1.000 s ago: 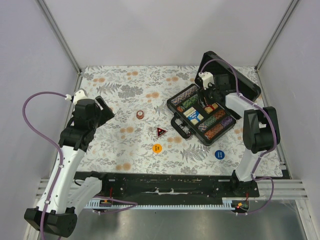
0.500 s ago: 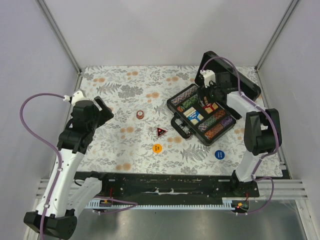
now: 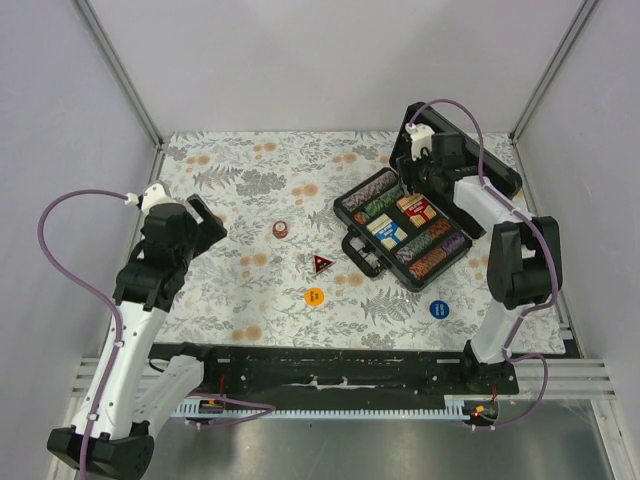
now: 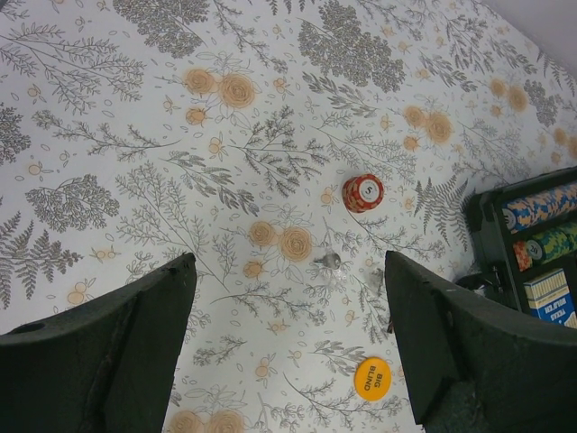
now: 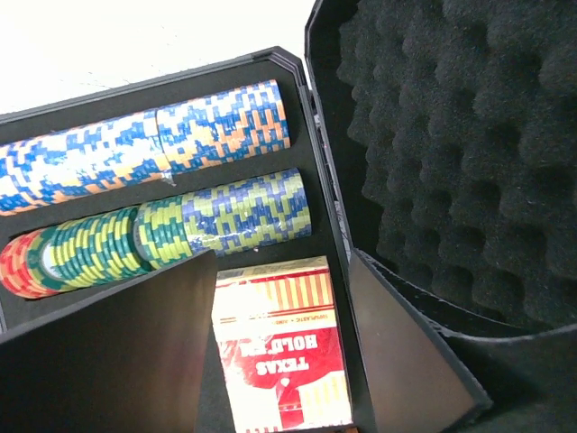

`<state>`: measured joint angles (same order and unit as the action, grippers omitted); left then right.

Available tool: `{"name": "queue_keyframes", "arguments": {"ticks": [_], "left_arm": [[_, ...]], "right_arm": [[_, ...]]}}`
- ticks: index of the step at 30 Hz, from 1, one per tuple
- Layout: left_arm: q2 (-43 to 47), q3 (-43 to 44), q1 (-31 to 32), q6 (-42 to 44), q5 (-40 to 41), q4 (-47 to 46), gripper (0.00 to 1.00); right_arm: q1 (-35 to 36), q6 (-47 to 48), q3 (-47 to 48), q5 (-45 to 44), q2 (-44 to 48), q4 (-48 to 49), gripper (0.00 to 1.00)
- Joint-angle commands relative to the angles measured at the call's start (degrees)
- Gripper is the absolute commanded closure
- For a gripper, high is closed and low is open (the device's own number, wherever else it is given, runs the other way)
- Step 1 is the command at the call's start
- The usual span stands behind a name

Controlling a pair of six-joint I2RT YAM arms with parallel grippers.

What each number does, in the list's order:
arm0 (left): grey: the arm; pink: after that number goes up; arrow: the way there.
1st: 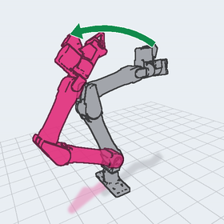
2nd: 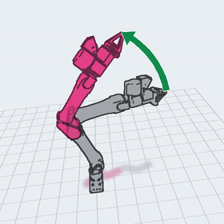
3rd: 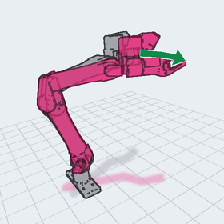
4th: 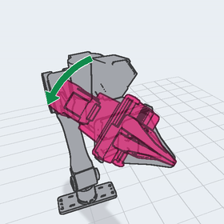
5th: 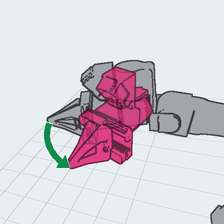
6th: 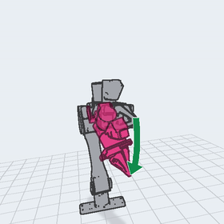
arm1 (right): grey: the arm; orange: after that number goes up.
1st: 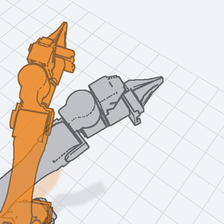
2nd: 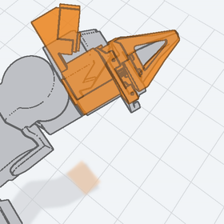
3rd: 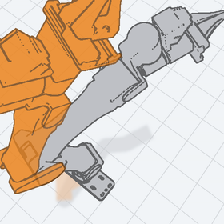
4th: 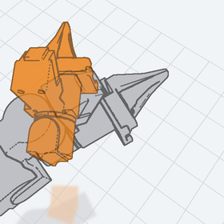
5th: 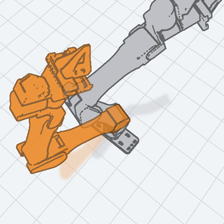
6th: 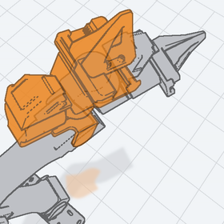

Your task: Pack up texas hold em set

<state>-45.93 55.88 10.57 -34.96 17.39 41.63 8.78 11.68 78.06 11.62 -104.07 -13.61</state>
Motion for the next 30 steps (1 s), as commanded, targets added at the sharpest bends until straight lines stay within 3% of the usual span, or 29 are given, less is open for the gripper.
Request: {"name": "queue_keyframes", "arguments": {"ticks": [1, 16, 30], "left_arm": [[0.5, -0.2, -0.3, -2.0, -0.6, -1.0, 0.09], [0.8, -1.4, -0.3, -2.7, -1.3, -0.9, 0.1], [1.4, -1.4, -0.3, -2.0, -2.4, -0.9, 0.1]], "right_arm": [[0.8, -1.2, 2.5, -3.1, -2.7, 2.0, 0.34], [2.7, -0.1, -5.5, -15.0, -0.1, 2.4, 0.47], [4.1, -7.4, 2.2, -15.4, 1.2, -3.7, 0.41]]}}
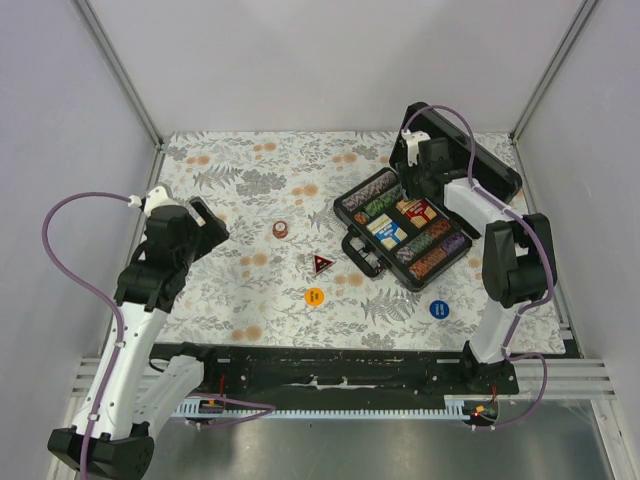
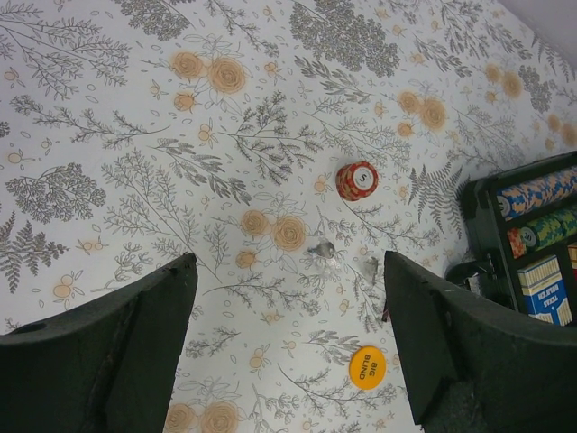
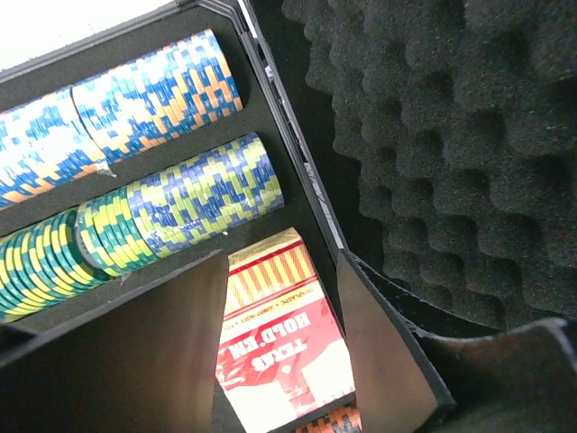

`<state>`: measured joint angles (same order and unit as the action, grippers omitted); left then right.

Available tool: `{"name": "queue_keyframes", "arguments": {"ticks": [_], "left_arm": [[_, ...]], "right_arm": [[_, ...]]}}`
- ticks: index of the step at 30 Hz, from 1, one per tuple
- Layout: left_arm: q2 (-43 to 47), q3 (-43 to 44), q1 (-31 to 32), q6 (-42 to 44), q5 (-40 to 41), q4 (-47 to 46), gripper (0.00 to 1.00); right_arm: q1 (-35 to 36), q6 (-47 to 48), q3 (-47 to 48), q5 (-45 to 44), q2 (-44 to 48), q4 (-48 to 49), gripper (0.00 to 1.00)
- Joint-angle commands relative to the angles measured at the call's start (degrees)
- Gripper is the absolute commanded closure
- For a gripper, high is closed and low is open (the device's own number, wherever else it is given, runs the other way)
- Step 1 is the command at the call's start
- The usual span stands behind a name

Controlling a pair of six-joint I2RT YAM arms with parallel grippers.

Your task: Pack up texas hold em set

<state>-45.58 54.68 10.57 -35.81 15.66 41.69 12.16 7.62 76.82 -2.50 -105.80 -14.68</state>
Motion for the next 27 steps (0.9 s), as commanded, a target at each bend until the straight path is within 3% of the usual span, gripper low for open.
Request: {"name": "queue_keyframes", "arguments": {"ticks": [1, 16, 27], "left_arm": [[1.2, -0.3, -0.3, -1.1, -0.6, -1.0, 0.1], [3.0, -1.5, -0.3, -1.3, -1.2, 0.2, 0.1], [3.5, -1.8, -0.3, -1.3, -2.3, 0.5, 0.11]], "right_arm": [[0.9, -3.8, 3.3, -1.3, 2.7, -2.8, 0.41], [2.3, -7.4, 1.1, -12.8, -4.3, -12.4, 0.43], [2.4, -13.5, 8.5, -11.6, -2.6, -17.0, 0.39]]}}
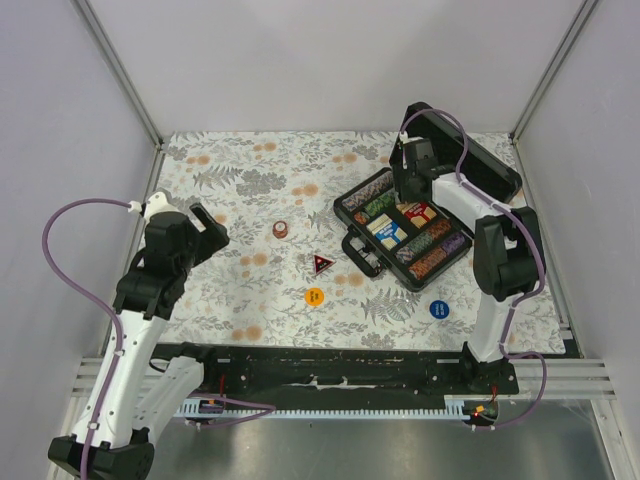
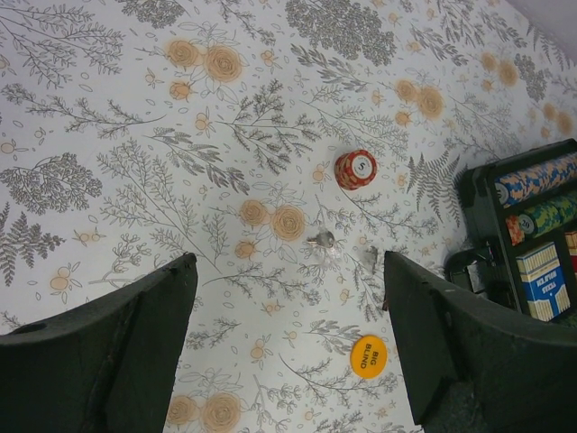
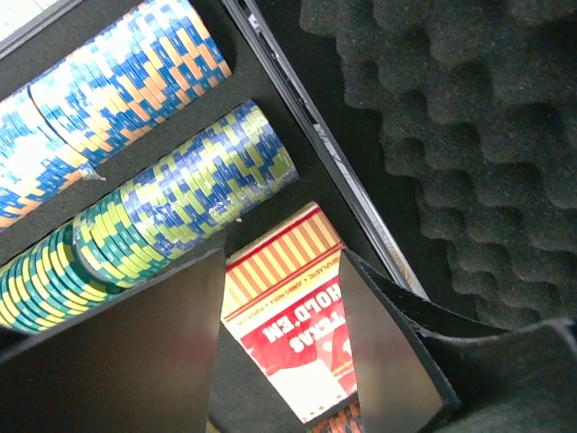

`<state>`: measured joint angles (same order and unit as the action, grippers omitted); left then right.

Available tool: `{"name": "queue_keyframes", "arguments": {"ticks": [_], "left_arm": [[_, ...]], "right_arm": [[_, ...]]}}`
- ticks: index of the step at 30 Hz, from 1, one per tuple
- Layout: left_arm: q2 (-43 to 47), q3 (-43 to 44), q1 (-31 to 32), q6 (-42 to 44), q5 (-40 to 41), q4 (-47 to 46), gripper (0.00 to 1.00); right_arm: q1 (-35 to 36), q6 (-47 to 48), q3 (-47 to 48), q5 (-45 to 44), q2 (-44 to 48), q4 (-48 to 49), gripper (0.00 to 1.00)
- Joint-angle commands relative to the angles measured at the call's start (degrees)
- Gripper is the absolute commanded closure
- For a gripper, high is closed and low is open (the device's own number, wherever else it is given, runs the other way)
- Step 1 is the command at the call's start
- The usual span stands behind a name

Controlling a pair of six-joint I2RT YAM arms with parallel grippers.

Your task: Pack up texas hold em set

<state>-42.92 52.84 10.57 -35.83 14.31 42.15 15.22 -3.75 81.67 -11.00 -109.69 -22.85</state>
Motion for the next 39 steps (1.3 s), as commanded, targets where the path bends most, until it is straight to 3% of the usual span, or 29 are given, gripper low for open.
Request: {"name": "queue_keyframes", "arguments": {"ticks": [1, 8, 12, 23, 26, 32, 39], "left_arm": [[0.9, 0.2, -0.3, -1.2, -1.2, 0.0, 0.11], [0.7, -0.4, -0.3, -0.3, -4.5, 0.2, 0.1], [0.6, -1.0, -0.3, 0.7, -7.8, 0.2, 0.11], [2.0, -3.4, -0.3, 2.1, -18.9, 1.2, 0.11], [3.2, -4.9, -0.3, 2.0, -17.9, 1.5, 0.11], [4.4, -7.4, -0.2, 0.4, -17.3, 1.4, 0.11], [5.1, -11.1, -0.2, 0.0, -17.2, -2.8, 0.11]], "right_arm": [[-0.6, -2.8, 4.7, -3.1, 2.3, -9.6, 0.38], [-0.2, -11.8, 10.8, -1.7, 7.7, -23.9, 0.27], [2.9, -15.3, 3.6, 2.2, 14.0, -25.7, 0.24], [21.4, -26.5, -13.4, 2.2, 26.5, -22.6, 0.2], [27.3, -27.9, -12.3, 0.4, 22.6, -22.0, 0.18], [37.3, -31.3, -0.9, -4.8, 10.7, -23.0, 0.13], [40.8, -33.3, 8.1, -13.1, -2.1, -21.9, 0.09]]}}
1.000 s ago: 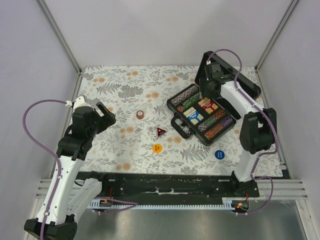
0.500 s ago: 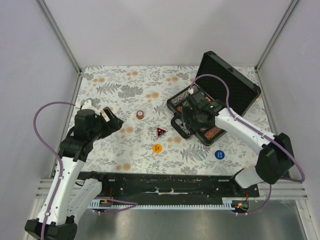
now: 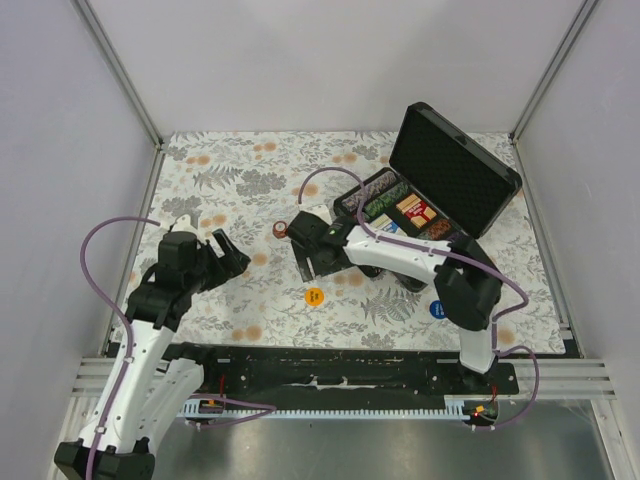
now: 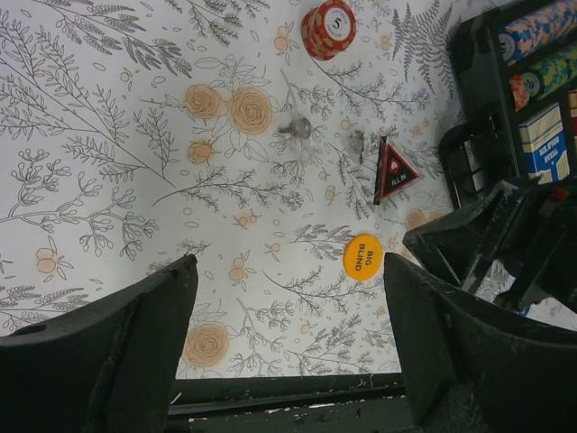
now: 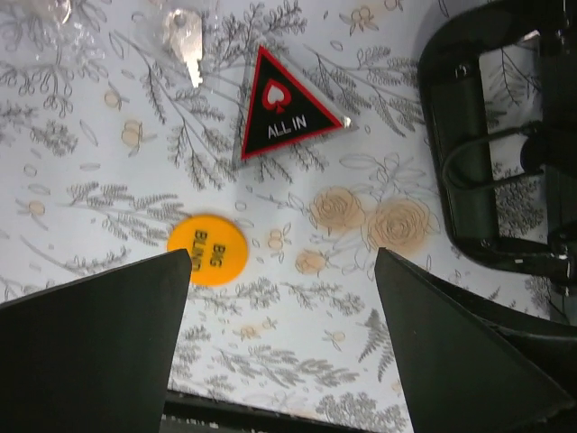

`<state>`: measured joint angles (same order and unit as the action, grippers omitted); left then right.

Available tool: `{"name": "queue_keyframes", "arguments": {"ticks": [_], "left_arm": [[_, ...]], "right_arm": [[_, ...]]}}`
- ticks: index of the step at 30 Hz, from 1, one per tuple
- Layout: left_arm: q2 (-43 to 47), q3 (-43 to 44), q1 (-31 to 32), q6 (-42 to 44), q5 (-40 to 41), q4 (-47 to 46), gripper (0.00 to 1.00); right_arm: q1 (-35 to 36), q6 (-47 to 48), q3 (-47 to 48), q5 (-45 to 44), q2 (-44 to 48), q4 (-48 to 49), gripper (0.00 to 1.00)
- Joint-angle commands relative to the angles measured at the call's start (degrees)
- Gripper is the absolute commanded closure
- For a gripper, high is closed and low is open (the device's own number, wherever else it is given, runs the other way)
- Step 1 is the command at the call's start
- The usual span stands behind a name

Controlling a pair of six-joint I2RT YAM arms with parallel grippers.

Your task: Pack up texas hold em set

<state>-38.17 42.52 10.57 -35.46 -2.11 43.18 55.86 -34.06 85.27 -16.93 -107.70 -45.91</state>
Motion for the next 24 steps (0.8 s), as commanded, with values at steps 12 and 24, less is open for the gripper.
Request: {"name": "queue_keyframes", "arguments": {"ticks": [12, 24], "left_arm": [[2.7, -2.3, -0.2, 2.7, 0.5, -4.6, 0.11], [4.5, -2.5, -0.2, 3.2, 1.8, -4.8, 0.11]], "right_arm": [[0.0, -2.8, 6.4, -10.1, -13.0, 7.1, 0.05], [-4.5, -3.2, 1.8, -4.4, -13.8, 13.7, 0.09]]}}
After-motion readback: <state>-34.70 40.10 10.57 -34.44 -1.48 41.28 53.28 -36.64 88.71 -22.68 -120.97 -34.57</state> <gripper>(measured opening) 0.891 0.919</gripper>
